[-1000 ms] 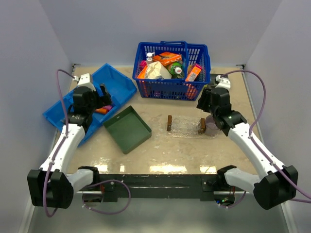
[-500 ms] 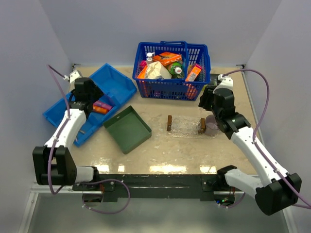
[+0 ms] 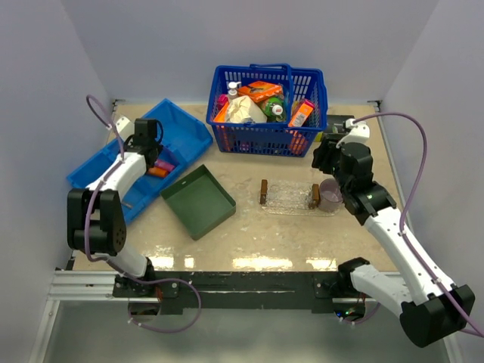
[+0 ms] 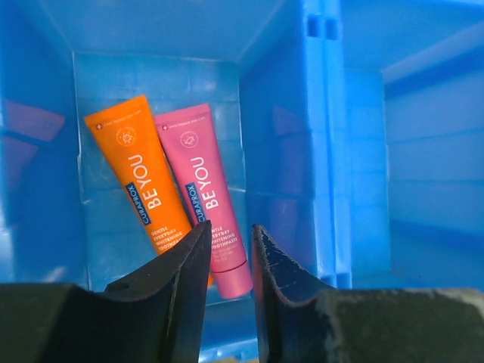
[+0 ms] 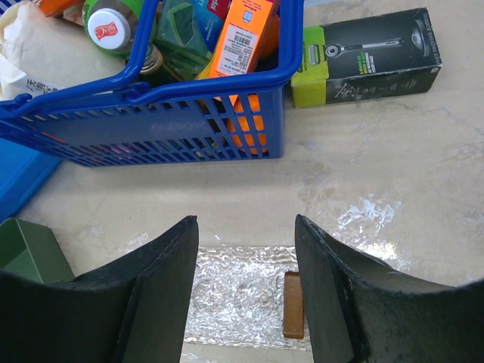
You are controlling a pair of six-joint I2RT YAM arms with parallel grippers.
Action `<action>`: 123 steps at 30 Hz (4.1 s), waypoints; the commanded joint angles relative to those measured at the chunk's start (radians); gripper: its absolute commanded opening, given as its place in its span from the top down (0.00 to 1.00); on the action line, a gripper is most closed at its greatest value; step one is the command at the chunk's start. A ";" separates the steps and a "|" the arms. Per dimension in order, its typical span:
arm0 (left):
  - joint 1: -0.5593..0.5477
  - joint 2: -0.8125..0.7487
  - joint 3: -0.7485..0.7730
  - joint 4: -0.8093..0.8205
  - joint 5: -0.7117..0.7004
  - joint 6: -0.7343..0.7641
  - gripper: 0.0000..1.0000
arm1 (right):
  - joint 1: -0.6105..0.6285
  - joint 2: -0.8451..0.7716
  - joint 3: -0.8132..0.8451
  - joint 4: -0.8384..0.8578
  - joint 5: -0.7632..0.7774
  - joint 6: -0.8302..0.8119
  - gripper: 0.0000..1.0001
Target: Prepare toiletry sets of a toothbrush and toothpaste on the tray
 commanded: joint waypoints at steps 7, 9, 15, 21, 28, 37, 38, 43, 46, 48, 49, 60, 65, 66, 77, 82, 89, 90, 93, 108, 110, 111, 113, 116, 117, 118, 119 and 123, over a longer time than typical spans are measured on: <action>0.011 0.097 0.044 0.009 -0.049 -0.110 0.64 | -0.004 -0.028 -0.002 0.035 0.008 -0.017 0.43; 0.020 0.115 0.053 -0.002 -0.022 -0.113 0.64 | -0.004 -0.027 -0.002 0.037 0.009 -0.017 0.43; 0.031 0.106 -0.014 -0.019 -0.028 -0.168 0.63 | -0.004 -0.027 -0.005 0.037 0.014 -0.017 0.42; 0.031 0.107 -0.032 -0.054 -0.072 -0.205 0.62 | -0.004 -0.022 -0.006 0.041 0.006 -0.015 0.42; 0.031 0.146 -0.014 -0.106 -0.066 -0.248 0.62 | -0.002 -0.024 -0.009 0.041 0.012 -0.017 0.42; 0.033 0.170 -0.057 -0.030 -0.046 -0.213 0.61 | -0.004 -0.025 -0.012 0.043 0.014 -0.015 0.42; 0.034 0.180 -0.057 -0.028 -0.040 -0.211 0.61 | -0.004 -0.025 -0.011 0.040 0.015 -0.015 0.42; 0.034 0.195 -0.063 0.000 -0.012 -0.197 0.61 | -0.002 -0.027 -0.011 0.038 0.020 -0.015 0.41; 0.033 0.203 -0.063 -0.002 -0.017 -0.188 0.63 | -0.004 -0.027 -0.012 0.038 0.015 -0.015 0.41; 0.034 0.215 -0.062 -0.003 -0.021 -0.177 0.65 | -0.004 -0.025 -0.012 0.040 0.015 -0.015 0.41; 0.033 0.218 -0.062 -0.008 -0.022 -0.174 0.66 | -0.002 -0.025 -0.012 0.038 0.017 -0.017 0.41; 0.033 0.103 -0.102 0.032 -0.038 -0.124 0.91 | -0.002 -0.022 -0.008 0.034 0.015 -0.015 0.41; 0.033 0.036 -0.077 0.038 -0.061 -0.029 0.92 | -0.002 -0.019 -0.005 0.034 0.015 -0.017 0.41; 0.033 0.025 -0.074 0.046 -0.066 -0.016 0.93 | -0.004 -0.018 -0.003 0.032 0.014 -0.015 0.41; 0.025 -0.053 -0.077 0.104 -0.057 0.160 1.00 | -0.004 -0.024 0.018 0.009 0.012 -0.014 0.41; -0.015 -0.122 -0.077 0.133 -0.075 0.247 1.00 | -0.004 -0.039 0.035 -0.005 0.043 -0.014 0.41; -0.139 -0.265 -0.121 0.179 -0.094 0.463 1.00 | -0.001 -0.078 0.057 0.020 -0.054 -0.040 0.43; -0.145 -0.285 -0.147 0.197 -0.080 0.476 1.00 | -0.001 -0.075 0.060 0.025 -0.075 -0.038 0.43; -0.147 -0.363 -0.192 0.213 -0.052 0.507 1.00 | 0.001 -0.055 0.081 0.043 -0.166 -0.034 0.44; -0.306 -0.663 -0.342 0.501 0.615 0.832 1.00 | 0.223 0.194 0.276 0.103 -0.339 0.044 0.38; -0.386 -0.659 -0.338 0.510 0.623 0.861 1.00 | 0.231 0.243 0.303 0.112 -0.345 0.104 0.38; -0.411 -0.655 -0.335 0.512 0.623 0.869 1.00 | 0.236 0.260 0.336 0.107 -0.359 0.117 0.38; -0.463 -0.641 -0.341 0.526 0.627 0.869 1.00 | 0.237 0.295 0.371 0.097 -0.387 0.133 0.38; -0.492 -0.623 -0.371 0.569 0.675 0.829 1.00 | 0.239 0.349 0.420 0.101 -0.422 0.163 0.35; -0.500 -0.612 -0.374 0.572 0.690 0.823 1.00 | 0.240 0.372 0.434 0.107 -0.436 0.172 0.34; -0.516 -0.610 -0.376 0.573 0.693 0.818 1.00 | 0.239 0.381 0.439 0.118 -0.466 0.183 0.34; -0.523 -0.607 -0.381 0.576 0.693 0.820 1.00 | 0.239 0.393 0.446 0.124 -0.488 0.198 0.33; -0.547 -0.597 -0.387 0.572 0.684 0.823 1.00 | 0.239 0.421 0.443 0.179 -0.552 0.252 0.33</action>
